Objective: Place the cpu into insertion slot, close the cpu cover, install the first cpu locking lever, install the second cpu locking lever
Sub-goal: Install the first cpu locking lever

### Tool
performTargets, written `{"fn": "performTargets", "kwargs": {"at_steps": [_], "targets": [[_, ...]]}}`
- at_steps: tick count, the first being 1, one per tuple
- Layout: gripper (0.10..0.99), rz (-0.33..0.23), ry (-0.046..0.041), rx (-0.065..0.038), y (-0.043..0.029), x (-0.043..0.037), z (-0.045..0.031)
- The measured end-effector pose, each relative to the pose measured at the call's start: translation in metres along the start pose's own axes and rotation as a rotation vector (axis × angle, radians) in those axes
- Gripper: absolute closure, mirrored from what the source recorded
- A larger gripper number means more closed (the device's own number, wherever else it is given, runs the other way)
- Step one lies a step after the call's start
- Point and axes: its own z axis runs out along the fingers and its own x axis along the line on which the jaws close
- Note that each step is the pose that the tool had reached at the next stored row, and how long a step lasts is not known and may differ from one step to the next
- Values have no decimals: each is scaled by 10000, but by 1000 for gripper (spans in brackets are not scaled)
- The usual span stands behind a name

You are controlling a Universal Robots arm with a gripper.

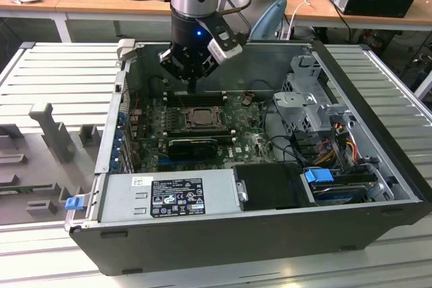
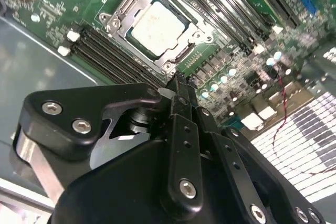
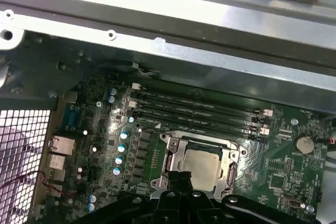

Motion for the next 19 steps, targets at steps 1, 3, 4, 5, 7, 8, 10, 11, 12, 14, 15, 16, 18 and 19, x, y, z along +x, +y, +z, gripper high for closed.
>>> {"fn": "performTargets", "kwargs": {"at_steps": [1, 3, 4, 5, 7, 8, 10, 11, 12, 14, 15, 16, 18, 19], "targets": [[980, -73, -18, 6, 0, 6, 6], [980, 46, -33, 4, 3, 17, 15], [980, 173, -40, 2, 3, 16, 19], [980, 491, -54, 0, 2, 17, 30], [980, 977, -79, -6, 1, 17, 48], [980, 1211, -90, -9, 1, 17, 57], [980, 1774, -118, -15, -1, 17, 84], [980, 1788, -117, -14, -1, 17, 87], [980, 1789, -117, -14, -1, 18, 86], [980, 1791, -122, -26, 2, 30, 89], [980, 1789, -121, -28, 7, 52, 89], [980, 1788, -121, -28, 13, 78, 90], [980, 1785, -126, -28, 29, 154, 94], [980, 1787, -128, -29, 38, 194, 97]]}}
